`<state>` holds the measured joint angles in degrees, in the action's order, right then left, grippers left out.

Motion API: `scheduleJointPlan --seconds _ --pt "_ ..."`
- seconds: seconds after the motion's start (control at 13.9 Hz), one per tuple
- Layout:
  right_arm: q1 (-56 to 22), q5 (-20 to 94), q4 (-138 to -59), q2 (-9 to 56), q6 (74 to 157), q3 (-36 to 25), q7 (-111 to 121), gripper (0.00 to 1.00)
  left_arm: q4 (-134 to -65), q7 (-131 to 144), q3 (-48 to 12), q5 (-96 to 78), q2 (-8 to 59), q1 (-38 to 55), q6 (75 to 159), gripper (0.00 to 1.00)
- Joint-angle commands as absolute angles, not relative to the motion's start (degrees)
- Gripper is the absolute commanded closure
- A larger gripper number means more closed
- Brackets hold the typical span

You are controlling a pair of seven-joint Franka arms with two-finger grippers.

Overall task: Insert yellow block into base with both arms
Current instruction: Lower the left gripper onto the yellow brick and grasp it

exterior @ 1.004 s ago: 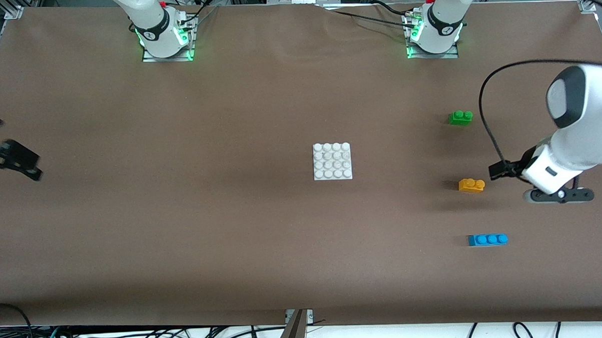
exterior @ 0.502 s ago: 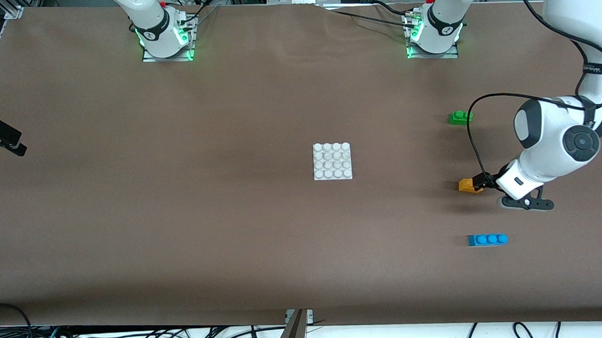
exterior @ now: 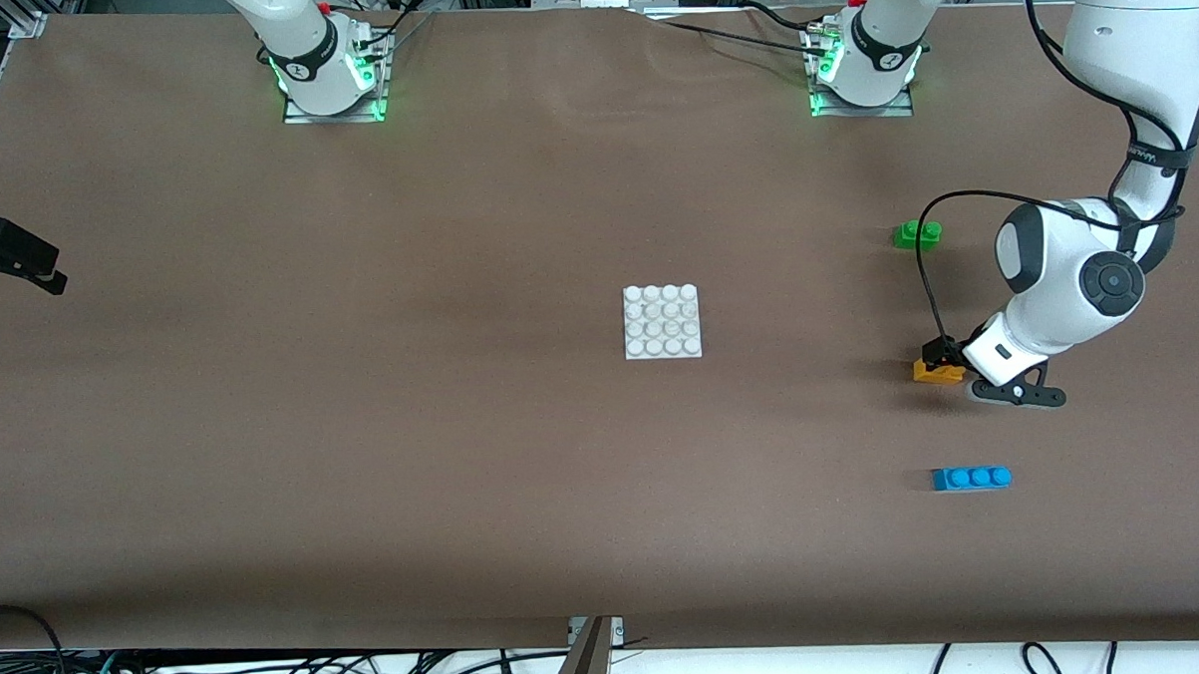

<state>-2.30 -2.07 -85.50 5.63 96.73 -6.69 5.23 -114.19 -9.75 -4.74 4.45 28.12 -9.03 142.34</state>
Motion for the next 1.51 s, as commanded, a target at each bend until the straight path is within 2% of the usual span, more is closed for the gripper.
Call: scheduleJointPlan --seconds 0.0,1.22,1.29,1.36,1.43 --pt "-1.49 -2.55 -86.92 4.57 96.33 -5.80 5.63 0.00 -114.78 -10.99 -5.36 5.45 27.69 -9.49 143.00 0.00" --pt "-1.49 -2.81 -86.84 5.62 96.33 -5.80 5.98 0.00 -116.10 -11.07 -6.50 4.83 31.29 -9.67 147.22 0.00" --pt "-1.49 -2.81 -86.84 5.62 96.33 -5.89 5.98 0.00 -116.10 -10.99 -6.50 4.75 31.29 -9.67 147.22 0.12" --pt "-1.49 -2.73 -86.84 5.63 96.33 -5.80 6.06 0.00 -116.02 -11.07 -6.42 4.75 31.29 -9.67 147.13 0.46" --pt "-1.49 -2.64 -86.84 5.63 96.42 -5.89 6.06 0.00 -115.93 -11.07 -6.42 4.75 31.20 -9.67 146.95 0.70"
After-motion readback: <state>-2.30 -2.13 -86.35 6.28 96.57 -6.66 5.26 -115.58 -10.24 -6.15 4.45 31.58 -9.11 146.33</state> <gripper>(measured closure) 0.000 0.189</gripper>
